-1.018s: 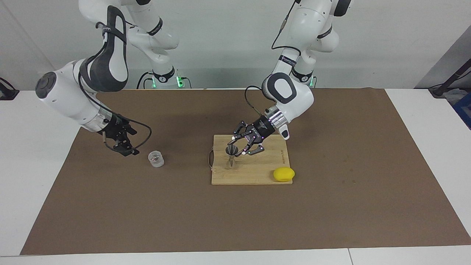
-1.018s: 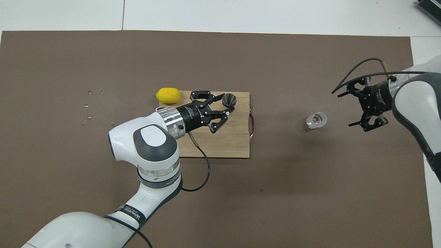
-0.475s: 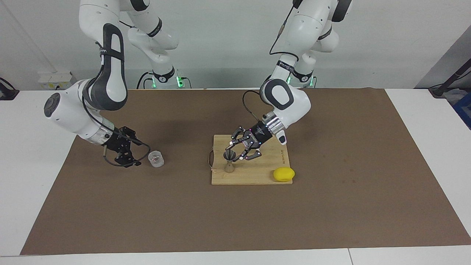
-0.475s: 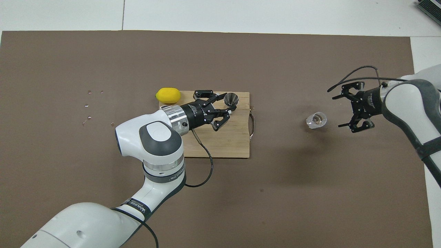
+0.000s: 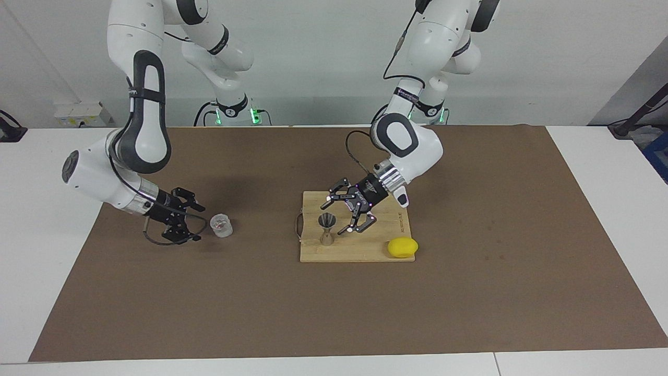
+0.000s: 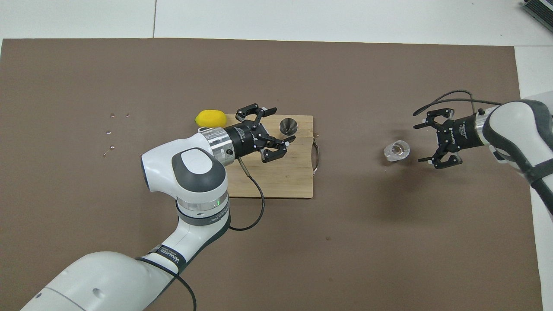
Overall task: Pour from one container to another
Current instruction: 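Grasp the glass cup with the right gripper while the left gripper withdraws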
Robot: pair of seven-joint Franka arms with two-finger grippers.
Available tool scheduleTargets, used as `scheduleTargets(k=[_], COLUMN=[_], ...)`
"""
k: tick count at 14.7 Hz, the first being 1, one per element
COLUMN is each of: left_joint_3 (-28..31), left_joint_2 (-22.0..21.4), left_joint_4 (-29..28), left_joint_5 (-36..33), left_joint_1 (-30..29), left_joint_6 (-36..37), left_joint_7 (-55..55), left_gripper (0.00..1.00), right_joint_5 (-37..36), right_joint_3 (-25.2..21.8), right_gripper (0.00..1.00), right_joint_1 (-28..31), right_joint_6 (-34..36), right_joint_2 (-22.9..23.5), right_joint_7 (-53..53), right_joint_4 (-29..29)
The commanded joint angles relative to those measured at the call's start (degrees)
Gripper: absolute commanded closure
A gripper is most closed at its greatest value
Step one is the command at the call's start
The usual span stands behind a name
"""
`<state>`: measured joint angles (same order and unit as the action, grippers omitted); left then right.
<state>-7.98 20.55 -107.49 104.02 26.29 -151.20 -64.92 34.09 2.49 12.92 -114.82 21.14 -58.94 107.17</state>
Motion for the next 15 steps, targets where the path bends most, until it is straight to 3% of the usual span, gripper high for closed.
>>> scheduleTargets(k=[1,3,9,15], left_joint_3=[0.2,0.2,0.2,0.4], left_joint_2=[-5.2,-9.5,-13.9,-17.8], left_joint_4=[-3.3,-6.6,-6.6,-4.3], left_joint_5=[-1.4,-5.5,-34.2,-65.7], left_joint_1=[-1.8,-3.1,-15.5,-24.2], left_joint_6=[2.7,5.4,20.1,21.7], left_joint_7=[-0.4,-0.3,-0.2,-0.2], left_gripper=[0.00,0.00,0.00,0.00], right_joint_5=[3.3,4.0,7.8,7.8], right_joint_3=[0.7,0.8,0.8,0.8], right_gripper=[0.00,0.00,0.00,0.00], right_joint_1=[1.6,1.5,0.4,-0.7], right_joint_6=[-0.1,-0.1,-1.1,-1.9], right_joint_2=[1.0,1.1,0.3,0.2], right_joint_7=[5.7,5.9,7.5,7.7], right_joint_4=[1.9,2.5,6.0,6.6])
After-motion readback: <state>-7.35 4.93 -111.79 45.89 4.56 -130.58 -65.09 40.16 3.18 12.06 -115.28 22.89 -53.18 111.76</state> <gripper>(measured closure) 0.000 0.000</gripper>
